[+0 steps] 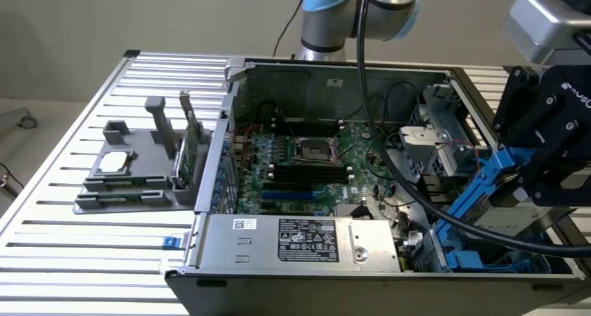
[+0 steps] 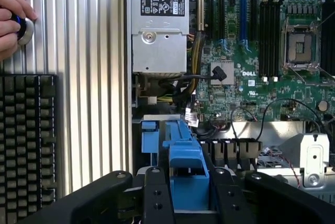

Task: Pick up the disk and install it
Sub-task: 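Insert the disk into the insertion slot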

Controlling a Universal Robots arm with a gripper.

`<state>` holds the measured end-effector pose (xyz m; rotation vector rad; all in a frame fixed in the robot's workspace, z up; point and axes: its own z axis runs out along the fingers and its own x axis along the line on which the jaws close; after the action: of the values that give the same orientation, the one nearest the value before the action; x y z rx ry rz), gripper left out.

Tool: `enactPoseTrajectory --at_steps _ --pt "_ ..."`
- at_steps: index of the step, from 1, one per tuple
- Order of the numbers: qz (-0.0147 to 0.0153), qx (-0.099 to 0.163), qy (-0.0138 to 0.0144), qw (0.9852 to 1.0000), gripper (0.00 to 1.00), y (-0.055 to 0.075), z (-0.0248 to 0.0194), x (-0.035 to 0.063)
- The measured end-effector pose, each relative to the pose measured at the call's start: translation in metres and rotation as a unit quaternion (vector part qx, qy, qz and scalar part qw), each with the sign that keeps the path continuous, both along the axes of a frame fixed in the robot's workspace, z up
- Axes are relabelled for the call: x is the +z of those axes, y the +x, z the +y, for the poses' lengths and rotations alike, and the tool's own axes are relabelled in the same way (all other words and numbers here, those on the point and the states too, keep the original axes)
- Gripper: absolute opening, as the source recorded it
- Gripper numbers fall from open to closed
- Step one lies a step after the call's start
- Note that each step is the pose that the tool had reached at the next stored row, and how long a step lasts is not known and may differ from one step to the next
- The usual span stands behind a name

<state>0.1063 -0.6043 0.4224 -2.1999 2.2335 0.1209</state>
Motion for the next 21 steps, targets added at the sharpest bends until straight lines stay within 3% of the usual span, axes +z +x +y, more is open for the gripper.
enactPoseTrajectory --at_steps 7,14,21 --pt "0.0048 0.000 0.0000 1.0000 0.33 0.000 0.0026 -0.0021" --pt "0.0134 0.000 0.0003 0.9999 0.33 0.007 0.0052 -0.0026" --pt "0.0152 0.000 0.0001 0.9999 0.33 0.010 0.0053 -0.0026"
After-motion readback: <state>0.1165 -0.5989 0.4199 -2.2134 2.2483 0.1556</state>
